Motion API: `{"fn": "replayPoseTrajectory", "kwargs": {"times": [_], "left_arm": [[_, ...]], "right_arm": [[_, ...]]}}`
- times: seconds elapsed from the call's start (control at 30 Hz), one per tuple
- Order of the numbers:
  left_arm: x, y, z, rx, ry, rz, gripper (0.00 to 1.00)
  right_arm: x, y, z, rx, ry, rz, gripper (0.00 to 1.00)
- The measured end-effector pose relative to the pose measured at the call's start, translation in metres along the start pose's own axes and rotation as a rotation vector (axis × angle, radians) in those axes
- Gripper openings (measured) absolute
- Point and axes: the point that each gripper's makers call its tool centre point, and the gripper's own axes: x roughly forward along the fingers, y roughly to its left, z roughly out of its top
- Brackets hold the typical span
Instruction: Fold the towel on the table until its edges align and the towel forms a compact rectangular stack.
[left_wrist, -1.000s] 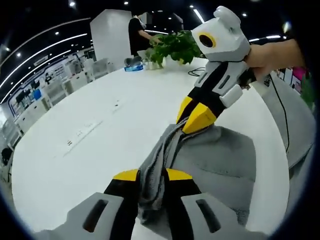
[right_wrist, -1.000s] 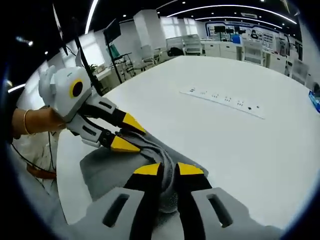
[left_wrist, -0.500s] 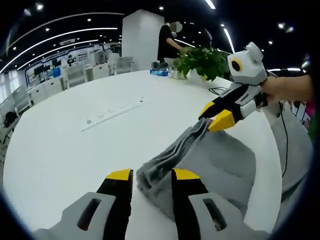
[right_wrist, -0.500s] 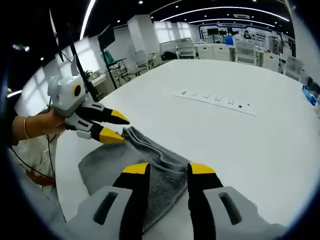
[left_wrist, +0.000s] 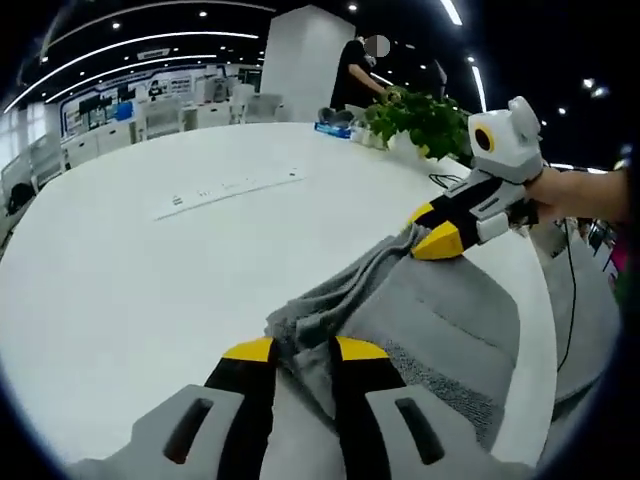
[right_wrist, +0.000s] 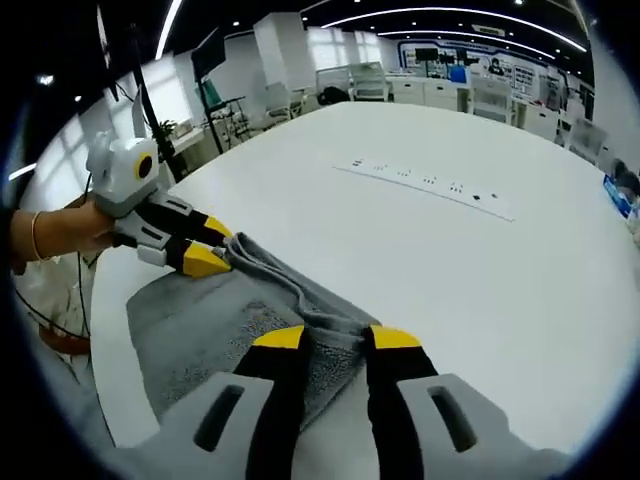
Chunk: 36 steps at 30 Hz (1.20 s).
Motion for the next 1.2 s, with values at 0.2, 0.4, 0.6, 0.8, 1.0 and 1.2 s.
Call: {"fn": "replayPoseTrajectory", "kwargs": {"times": [0.2, 0.4, 0.6, 0.8, 1.0, 1.2], "left_arm": [[0.002, -0.001, 0.0, -0.023, -0.011, -0.03, 0.18], [0.01, -0.004, 0.003, -0.019, -0.023, -0.021, 0.15], [0.01, -0.006, 0.004, 0.025, -0.029, 0.0, 0.15], [0.0, -0.001, 0.01, -0.043, -0.02, 0.035, 0.22], [-0.024, 0.006, 0.017, -0.013, -0.054, 0.11, 0.31], [-0.045, -0.004, 0.011, -0.015, -0.093, 0.115, 0.38]], "right_arm": [[0.005, -0.003, -0.003, 0.029, -0.007, 0.007, 0.2], [0.007, -0.011, -0.001, 0.034, -0.02, -0.022, 0.19], [0.006, -0.013, 0.0, 0.026, -0.029, -0.035, 0.19], [-0.003, -0.012, 0.011, 0.011, -0.081, -0.044, 0.2], [-0.022, -0.011, 0.028, 0.013, -0.152, -0.045, 0.23], [-0.045, -0.007, 0.023, -0.002, -0.183, -0.049, 0.32]]}}
